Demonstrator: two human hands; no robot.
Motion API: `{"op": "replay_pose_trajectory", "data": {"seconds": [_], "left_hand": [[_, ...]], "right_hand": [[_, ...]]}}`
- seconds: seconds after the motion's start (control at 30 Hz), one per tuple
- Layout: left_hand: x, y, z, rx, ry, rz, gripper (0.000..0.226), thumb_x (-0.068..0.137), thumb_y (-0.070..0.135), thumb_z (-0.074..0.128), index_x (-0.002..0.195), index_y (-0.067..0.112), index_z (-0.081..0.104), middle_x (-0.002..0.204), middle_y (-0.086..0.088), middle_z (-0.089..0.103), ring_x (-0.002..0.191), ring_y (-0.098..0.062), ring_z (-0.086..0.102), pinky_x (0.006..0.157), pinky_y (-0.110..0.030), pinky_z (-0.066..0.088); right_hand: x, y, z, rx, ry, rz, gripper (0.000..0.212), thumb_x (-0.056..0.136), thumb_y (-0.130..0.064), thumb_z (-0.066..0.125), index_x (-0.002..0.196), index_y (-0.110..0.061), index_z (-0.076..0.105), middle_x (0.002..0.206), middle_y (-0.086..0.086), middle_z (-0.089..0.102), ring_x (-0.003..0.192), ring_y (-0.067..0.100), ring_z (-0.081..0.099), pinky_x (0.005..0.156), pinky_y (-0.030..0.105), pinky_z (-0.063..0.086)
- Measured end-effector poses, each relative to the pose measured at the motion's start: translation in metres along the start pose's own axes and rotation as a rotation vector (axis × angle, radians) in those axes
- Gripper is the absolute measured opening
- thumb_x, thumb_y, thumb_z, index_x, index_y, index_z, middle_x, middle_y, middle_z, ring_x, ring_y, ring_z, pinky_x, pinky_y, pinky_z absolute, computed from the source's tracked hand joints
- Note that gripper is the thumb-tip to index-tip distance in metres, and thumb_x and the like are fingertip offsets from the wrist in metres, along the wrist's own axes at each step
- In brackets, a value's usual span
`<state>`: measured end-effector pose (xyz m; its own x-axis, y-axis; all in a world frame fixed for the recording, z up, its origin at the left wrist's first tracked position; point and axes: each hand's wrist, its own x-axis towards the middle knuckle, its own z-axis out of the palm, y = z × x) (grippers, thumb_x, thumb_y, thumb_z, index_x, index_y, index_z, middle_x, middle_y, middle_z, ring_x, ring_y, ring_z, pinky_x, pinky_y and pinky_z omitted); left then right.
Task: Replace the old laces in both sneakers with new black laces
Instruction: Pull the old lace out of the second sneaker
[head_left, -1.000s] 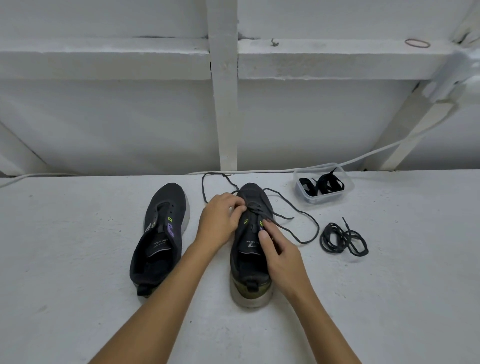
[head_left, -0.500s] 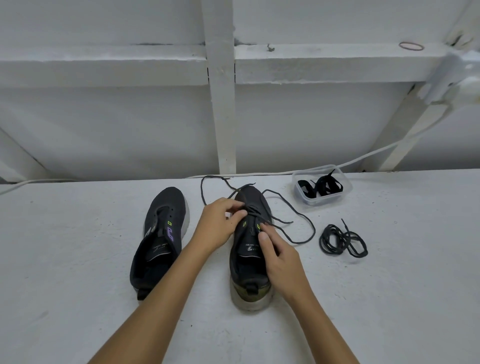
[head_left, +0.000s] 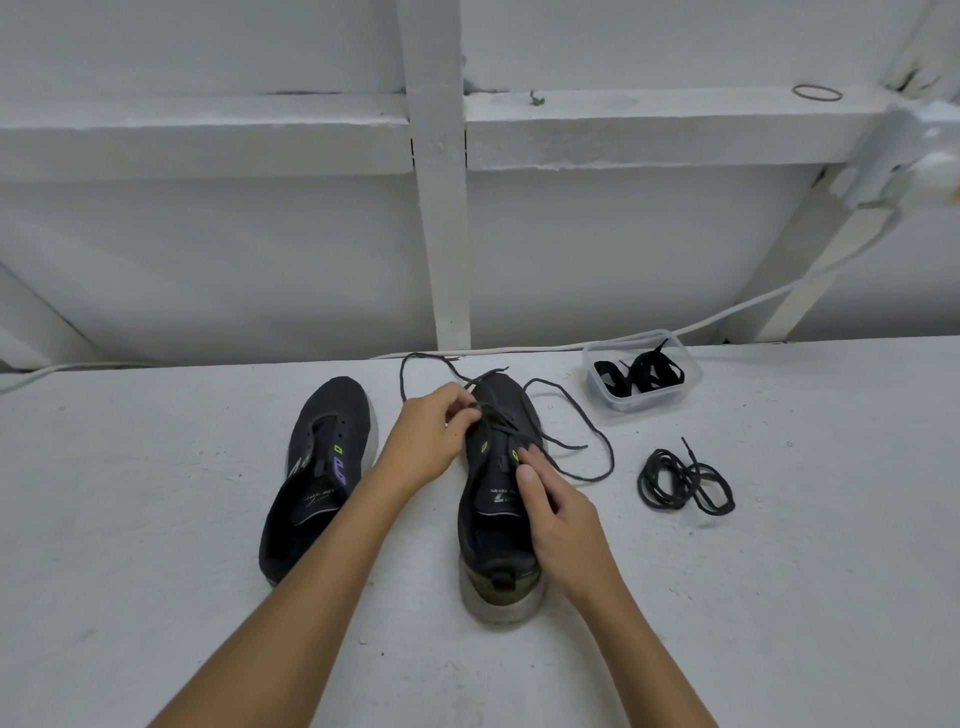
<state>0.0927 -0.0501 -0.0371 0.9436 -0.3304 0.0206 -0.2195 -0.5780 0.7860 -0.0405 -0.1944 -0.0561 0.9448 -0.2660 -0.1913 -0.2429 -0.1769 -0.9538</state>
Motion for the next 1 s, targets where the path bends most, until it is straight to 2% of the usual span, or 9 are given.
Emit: {"op": "replay_pose_trajectory", "data": {"seconds": [0.13, 0.27, 0.37, 0.47, 0.6, 0.7, 0.77, 0.9, 1.0], "left_hand": [[0.004, 0.006, -0.002, -0.036, -0.008, -0.040, 0.006, 0.104, 0.019, 0.044, 0.102, 0.017, 0.050, 0.092, 0.000, 0.073, 0.088, -0.010, 0.070, 0.078, -0.021, 0.051], [-0.003, 0.004, 0.000, -0.009, -0.054, -0.037, 0.008, 0.097, 0.021, 0.063, 0.104, 0.018, 0.063, 0.097, 0.009, 0.069, 0.090, 0.003, 0.062, 0.073, -0.001, 0.042], [-0.004, 0.004, 0.002, -0.010, 0.014, -0.014, 0.006, 0.095, 0.016, 0.065, 0.099, 0.017, 0.069, 0.093, 0.008, 0.071, 0.086, -0.002, 0.064, 0.073, 0.001, 0.040], [0.002, 0.007, -0.002, -0.172, 0.119, -0.086, 0.010, 0.098, 0.011, 0.056, 0.096, 0.019, 0.062, 0.091, 0.002, 0.069, 0.081, -0.008, 0.065, 0.075, -0.009, 0.050], [0.004, 0.014, -0.002, -0.487, 0.146, -0.267, 0.014, 0.103, 0.012, 0.048, 0.106, 0.015, 0.061, 0.096, -0.005, 0.066, 0.080, -0.012, 0.061, 0.083, -0.032, 0.058], [-0.002, 0.009, 0.002, -0.408, 0.020, -0.288, 0.023, 0.099, 0.036, 0.058, 0.118, 0.024, 0.063, 0.103, 0.005, 0.069, 0.095, -0.012, 0.066, 0.088, -0.032, 0.056], [-0.006, 0.005, 0.002, -0.394, -0.023, -0.276, 0.026, 0.092, 0.046, 0.066, 0.112, 0.030, 0.067, 0.105, 0.009, 0.070, 0.099, -0.008, 0.067, 0.091, -0.029, 0.055], [-0.010, -0.001, 0.000, -0.207, 0.016, -0.156, 0.011, 0.088, 0.025, 0.074, 0.099, 0.024, 0.077, 0.098, 0.012, 0.073, 0.088, -0.006, 0.068, 0.086, -0.023, 0.053], [-0.002, 0.003, -0.006, -0.064, 0.068, -0.076, 0.007, 0.091, 0.018, 0.070, 0.091, 0.020, 0.076, 0.083, 0.012, 0.072, 0.071, -0.005, 0.063, 0.077, -0.024, 0.051]], "right_hand": [[-0.001, -0.001, 0.000, -0.018, 0.005, 0.006, 0.041, 0.103, -0.044, 0.050, 0.142, -0.033, 0.058, 0.151, -0.018, 0.049, 0.137, -0.010, 0.040, 0.097, -0.007, 0.025], [0.000, -0.006, -0.001, -0.046, 0.021, -0.005, 0.040, 0.103, -0.039, 0.053, 0.142, -0.031, 0.058, 0.151, -0.017, 0.049, 0.138, -0.007, 0.040, 0.095, -0.006, 0.026], [0.000, -0.011, 0.002, -0.051, 0.022, -0.003, 0.040, 0.104, -0.035, 0.050, 0.143, -0.029, 0.056, 0.153, -0.015, 0.047, 0.141, -0.004, 0.038, 0.106, 0.005, 0.026], [-0.002, -0.012, 0.006, -0.087, 0.024, -0.004, 0.040, 0.106, -0.035, 0.046, 0.144, -0.027, 0.055, 0.153, -0.015, 0.047, 0.143, -0.003, 0.036, 0.111, 0.011, 0.025], [-0.002, -0.013, 0.006, -0.052, 0.011, 0.017, 0.035, 0.107, -0.035, 0.044, 0.138, -0.032, 0.060, 0.120, -0.044, 0.052, 0.110, -0.032, 0.044, 0.086, -0.007, 0.029], [-0.003, -0.014, 0.005, -0.017, 0.013, 0.029, 0.032, 0.106, -0.038, 0.046, 0.136, -0.040, 0.058, 0.123, -0.042, 0.047, 0.116, -0.027, 0.042, 0.086, -0.010, 0.027], [-0.004, -0.014, 0.006, -0.004, 0.018, 0.042, 0.026, 0.106, -0.038, 0.047, 0.126, -0.048, 0.060, 0.120, -0.045, 0.050, 0.117, -0.026, 0.043, 0.086, -0.009, 0.028], [-0.003, -0.018, 0.008, -0.006, 0.004, 0.067, 0.021, 0.106, -0.039, 0.048, 0.106, -0.058, 0.057, 0.113, -0.050, 0.048, 0.115, -0.025, 0.043, 0.087, -0.007, 0.029], [-0.002, -0.011, 0.007, -0.001, 0.005, 0.048, 0.027, 0.105, -0.041, 0.048, 0.125, -0.044, 0.065, 0.134, -0.037, 0.054, 0.132, -0.012, 0.043, 0.103, 0.003, 0.030]]}}
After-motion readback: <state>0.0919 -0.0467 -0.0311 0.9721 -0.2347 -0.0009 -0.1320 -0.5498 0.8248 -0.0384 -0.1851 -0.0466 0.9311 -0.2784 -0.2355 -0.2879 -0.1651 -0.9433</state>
